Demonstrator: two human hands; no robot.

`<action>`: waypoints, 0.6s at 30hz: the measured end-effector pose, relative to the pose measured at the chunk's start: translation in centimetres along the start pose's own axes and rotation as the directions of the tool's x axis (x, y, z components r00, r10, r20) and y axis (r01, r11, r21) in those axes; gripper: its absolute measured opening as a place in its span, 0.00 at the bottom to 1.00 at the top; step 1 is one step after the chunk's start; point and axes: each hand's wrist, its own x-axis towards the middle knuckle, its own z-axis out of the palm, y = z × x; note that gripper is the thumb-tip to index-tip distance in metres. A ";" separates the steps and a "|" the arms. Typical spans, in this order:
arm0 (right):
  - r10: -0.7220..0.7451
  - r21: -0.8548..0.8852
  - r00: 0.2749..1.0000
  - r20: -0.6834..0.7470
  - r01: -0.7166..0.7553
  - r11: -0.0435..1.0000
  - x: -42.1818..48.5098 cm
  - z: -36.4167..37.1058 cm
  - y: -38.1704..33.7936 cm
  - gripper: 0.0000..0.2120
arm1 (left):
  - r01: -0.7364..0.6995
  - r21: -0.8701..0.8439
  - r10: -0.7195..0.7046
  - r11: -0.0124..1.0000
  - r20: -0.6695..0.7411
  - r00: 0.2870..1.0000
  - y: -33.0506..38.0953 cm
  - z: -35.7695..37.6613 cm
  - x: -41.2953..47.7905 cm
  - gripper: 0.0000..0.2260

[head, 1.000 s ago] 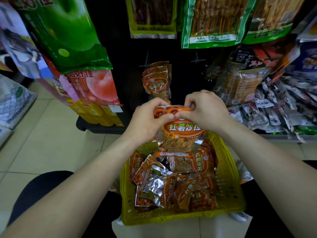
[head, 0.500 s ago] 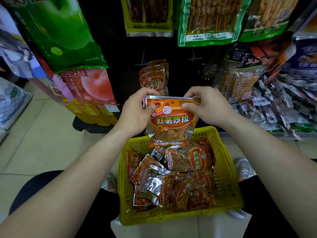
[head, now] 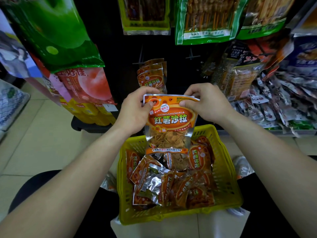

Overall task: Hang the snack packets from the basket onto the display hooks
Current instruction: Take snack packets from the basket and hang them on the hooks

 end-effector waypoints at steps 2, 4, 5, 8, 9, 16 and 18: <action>0.000 -0.009 1.000 -0.001 0.000 1.000 0.0 0.0 -0.1 0.06 | 0.004 -0.001 -0.004 1.000 -0.001 1.000 0.0 0.0 0.0 0.13; -0.002 -0.015 1.000 0.000 0.002 1.000 0.0 0.0 0.0 0.06 | 0.002 0.005 -0.002 1.000 -0.001 1.000 0.0 0.0 0.0 0.13; -0.004 -0.017 1.000 0.004 0.004 1.000 0.0 0.0 0.0 0.06 | 0.000 0.006 0.000 1.000 0.000 1.000 0.0 0.0 0.0 0.13; -0.010 -0.031 0.999 0.042 0.011 0.999 0.1 -0.1 0.1 0.05 | -0.006 0.011 0.006 1.000 0.003 1.000 -0.1 0.0 0.0 0.13; -0.017 -0.035 0.997 0.078 0.020 0.999 0.1 -0.1 0.1 0.05 | -0.012 0.013 0.011 1.000 0.008 1.000 -0.1 0.1 -0.1 0.13; 0.010 -0.067 0.941 0.339 0.014 0.998 0.3 -1.0 0.7 0.04 | -0.040 0.060 0.037 0.997 0.051 0.998 -0.6 0.2 0.0 0.13; 0.029 -0.051 0.937 0.348 -0.012 0.999 0.4 -1.0 0.9 0.04 | -0.041 0.064 0.038 0.997 0.050 0.998 -0.8 0.3 0.1 0.14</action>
